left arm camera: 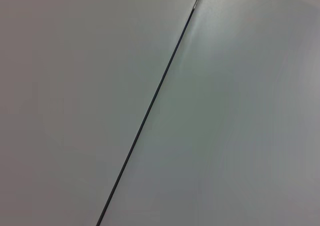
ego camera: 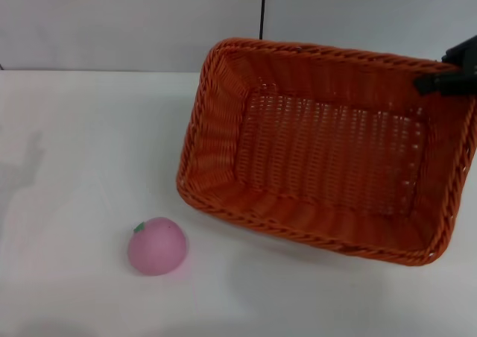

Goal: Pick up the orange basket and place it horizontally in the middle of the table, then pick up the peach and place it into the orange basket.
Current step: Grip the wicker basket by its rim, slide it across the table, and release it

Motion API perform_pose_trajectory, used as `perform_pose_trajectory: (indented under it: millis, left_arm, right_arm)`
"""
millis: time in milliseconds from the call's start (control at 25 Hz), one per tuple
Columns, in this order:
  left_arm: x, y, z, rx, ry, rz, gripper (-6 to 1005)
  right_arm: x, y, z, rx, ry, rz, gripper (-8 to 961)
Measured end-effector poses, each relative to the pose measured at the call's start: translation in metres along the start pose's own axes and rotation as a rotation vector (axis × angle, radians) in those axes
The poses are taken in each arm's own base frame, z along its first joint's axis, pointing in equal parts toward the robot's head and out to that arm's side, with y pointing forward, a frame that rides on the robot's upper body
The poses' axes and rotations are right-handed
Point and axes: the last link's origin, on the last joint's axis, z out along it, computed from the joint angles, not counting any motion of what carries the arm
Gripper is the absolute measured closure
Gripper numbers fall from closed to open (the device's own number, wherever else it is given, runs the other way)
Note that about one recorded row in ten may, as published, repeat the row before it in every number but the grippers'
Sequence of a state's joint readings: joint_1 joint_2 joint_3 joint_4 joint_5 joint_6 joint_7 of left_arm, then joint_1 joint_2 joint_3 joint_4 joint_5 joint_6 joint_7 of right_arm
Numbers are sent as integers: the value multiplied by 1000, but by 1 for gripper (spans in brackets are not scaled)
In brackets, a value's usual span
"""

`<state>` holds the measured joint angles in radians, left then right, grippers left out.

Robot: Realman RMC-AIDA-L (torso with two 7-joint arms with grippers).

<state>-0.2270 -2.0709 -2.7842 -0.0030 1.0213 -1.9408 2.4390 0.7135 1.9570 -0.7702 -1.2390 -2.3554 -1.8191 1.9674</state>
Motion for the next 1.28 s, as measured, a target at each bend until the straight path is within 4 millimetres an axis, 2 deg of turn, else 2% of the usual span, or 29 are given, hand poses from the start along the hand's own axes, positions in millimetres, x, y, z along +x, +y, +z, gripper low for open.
perform_pose_trajectory:
  millis: [240,440,680,1000,1280]
  left_arm:
    - [0,0,0,0,0,-2,244]
    - [-1,0,0,1,-1,-7,244]
    - [-2,1,-1,5,-2,-13,245]
    - [-1,0,0,14,3,-11,245]
    - [-4,2,1,21,-1,-25,246]
  right_arm:
    - [-13,-10,5,44,7,-101,771]
    - [-22,-18,25,42,-2,-165,772]
    - [-22,-24,47,34,3,-226,779]
    - [-23,-33,53,96,-8,-314,781]
    - [-30,-31,63,111,-19,-381,773]
